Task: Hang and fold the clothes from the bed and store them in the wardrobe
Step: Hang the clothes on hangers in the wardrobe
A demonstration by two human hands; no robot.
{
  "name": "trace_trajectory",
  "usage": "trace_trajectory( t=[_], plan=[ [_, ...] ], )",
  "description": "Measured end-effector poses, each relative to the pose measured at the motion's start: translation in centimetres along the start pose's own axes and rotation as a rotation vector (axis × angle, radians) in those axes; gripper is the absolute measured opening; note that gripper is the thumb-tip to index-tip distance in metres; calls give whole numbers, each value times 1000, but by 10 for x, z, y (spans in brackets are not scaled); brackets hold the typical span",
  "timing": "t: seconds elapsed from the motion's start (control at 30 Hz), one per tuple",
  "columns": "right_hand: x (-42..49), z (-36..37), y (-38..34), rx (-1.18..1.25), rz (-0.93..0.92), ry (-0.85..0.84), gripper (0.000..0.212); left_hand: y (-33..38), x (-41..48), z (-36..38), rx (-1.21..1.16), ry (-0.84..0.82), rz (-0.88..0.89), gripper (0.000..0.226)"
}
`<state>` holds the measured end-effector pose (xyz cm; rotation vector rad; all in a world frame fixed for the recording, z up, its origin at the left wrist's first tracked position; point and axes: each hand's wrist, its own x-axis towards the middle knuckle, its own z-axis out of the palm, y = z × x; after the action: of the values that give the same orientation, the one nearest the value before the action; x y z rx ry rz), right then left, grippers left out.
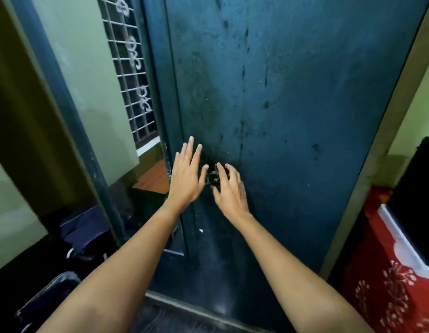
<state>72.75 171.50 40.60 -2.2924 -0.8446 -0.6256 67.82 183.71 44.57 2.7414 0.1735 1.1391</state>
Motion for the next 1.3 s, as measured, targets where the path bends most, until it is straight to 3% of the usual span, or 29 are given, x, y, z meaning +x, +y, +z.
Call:
trace_trajectory(
  t=[0.1,0.3,0.47,0.63,0.8,1.03,1.17,1.3],
  plan=[
    [1,24,-5,-171,27,177,71,-24,22,9,43,-53,153,59],
    [3,45,-16,-286,129,279,79,-48,32,26,-21,-115,229,66],
    [3,58,-24,-130,211,410,48,-50,33,28,-85,-93,239,66],
    [11,57,-39,-94,342,469,47,-47,32,27,-153,-90,220,64],
    [16,55,-54,101,559,406,39,-42,28,21,-197,-117,192,60],
    [20,49,-60,187,638,369,37,-38,9,6,-278,-257,8,59],
    [20,50,-66,432,754,452,45,-37,3,-9,-300,-362,15,61],
    [6,45,-72,501,739,469,47,-32,-3,-26,-286,-345,9,62]
  ],
)
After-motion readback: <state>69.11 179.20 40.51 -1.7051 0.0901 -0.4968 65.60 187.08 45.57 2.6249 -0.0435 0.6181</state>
